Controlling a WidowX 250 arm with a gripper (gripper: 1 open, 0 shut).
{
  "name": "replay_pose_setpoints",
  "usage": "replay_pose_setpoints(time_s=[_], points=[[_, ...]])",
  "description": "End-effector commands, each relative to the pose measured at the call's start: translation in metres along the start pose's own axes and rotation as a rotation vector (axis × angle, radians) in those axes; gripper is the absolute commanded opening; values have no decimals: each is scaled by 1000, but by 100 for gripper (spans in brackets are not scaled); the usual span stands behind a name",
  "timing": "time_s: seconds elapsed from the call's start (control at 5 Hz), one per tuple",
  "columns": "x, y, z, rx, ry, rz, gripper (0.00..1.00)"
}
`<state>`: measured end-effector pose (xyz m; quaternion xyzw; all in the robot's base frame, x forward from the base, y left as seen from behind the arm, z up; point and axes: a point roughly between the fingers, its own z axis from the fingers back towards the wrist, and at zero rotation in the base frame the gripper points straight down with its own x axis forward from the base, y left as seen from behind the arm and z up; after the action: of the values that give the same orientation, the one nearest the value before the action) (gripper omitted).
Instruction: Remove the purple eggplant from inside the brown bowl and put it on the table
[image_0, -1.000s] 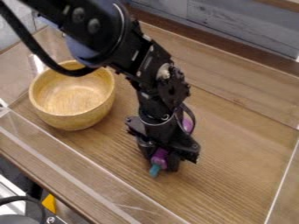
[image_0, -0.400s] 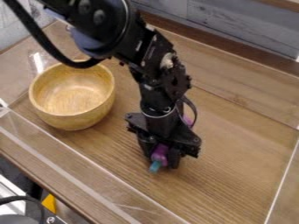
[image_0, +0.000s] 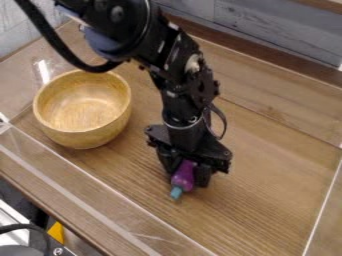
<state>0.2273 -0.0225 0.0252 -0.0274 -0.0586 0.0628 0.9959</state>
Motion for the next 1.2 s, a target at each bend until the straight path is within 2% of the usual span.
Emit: replay_pose_setpoints(time_s=[0.0,0.2,0.4,0.6,0.8,1.0], points=[[13,-1,6,-13,-34,22,0],[15,-3,6,-16,-34,32,0],[17,-5,5,-17,-32,41,100],[18,-4,7,-14,-28,51,100],[19,-2,8,-7,-30,59,0],[20,-2,8,-3,-28,68,100]])
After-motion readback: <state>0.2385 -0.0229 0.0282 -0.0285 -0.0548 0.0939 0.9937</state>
